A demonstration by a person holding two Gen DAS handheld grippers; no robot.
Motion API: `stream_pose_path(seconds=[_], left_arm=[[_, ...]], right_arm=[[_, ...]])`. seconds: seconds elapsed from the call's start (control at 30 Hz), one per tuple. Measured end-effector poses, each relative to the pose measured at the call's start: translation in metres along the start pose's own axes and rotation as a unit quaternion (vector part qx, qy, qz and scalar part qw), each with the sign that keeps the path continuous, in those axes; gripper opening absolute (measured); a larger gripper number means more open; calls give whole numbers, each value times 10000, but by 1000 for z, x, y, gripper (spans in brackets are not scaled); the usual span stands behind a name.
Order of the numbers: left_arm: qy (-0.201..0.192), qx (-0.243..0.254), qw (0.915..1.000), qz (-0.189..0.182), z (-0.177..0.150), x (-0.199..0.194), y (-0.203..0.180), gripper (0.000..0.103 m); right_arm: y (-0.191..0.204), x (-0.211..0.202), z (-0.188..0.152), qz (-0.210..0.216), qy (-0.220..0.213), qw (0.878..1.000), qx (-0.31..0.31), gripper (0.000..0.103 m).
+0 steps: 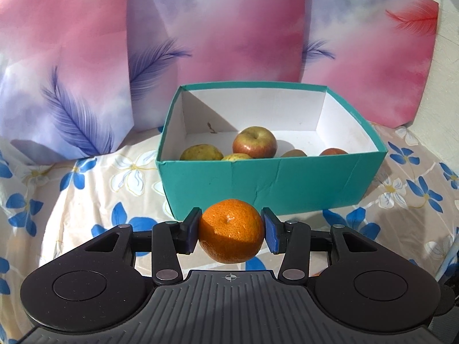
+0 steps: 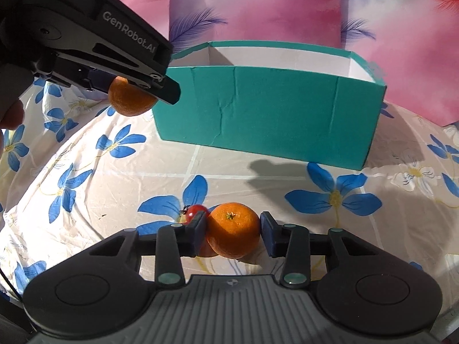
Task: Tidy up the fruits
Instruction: 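Lower the mandarin into the teal box and open the left tool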
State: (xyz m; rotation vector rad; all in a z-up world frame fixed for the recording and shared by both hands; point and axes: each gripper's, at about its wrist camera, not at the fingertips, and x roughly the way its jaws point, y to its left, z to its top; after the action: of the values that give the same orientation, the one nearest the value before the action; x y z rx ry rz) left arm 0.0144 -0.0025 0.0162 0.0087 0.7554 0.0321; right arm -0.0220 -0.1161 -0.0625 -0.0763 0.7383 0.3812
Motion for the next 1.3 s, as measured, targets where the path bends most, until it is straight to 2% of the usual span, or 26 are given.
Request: stream_pose_path(seconds=[0.13, 0.4, 0.5, 0.67, 1.03, 1.3], left_arm=[[-276, 78, 9995, -135, 18, -17, -6, 49], [-1086, 187, 9938, -177, 73, -49, -25, 49], [-1207, 172, 9924, -147, 86, -48, -31, 50], [-1047, 170, 9943, 66, 93, -26, -36, 50], [-651, 185, 9975, 206, 89, 14, -30, 50], [-502, 100, 9984, 257, 91, 32, -25, 50]], right_arm=[[-9, -18, 11, -282, -310, 9991, 119, 40], [-32, -58, 48, -794, -961, 9915, 377, 40], [-36, -72, 58, -954, -1200, 9874, 400, 40], [-39, -81, 66, -1131, -1409, 9828, 389, 40], [-37, -76, 69, -1219, -1475, 9807, 389, 40], [-36, -74, 72, -1236, -1525, 9799, 358, 40]])
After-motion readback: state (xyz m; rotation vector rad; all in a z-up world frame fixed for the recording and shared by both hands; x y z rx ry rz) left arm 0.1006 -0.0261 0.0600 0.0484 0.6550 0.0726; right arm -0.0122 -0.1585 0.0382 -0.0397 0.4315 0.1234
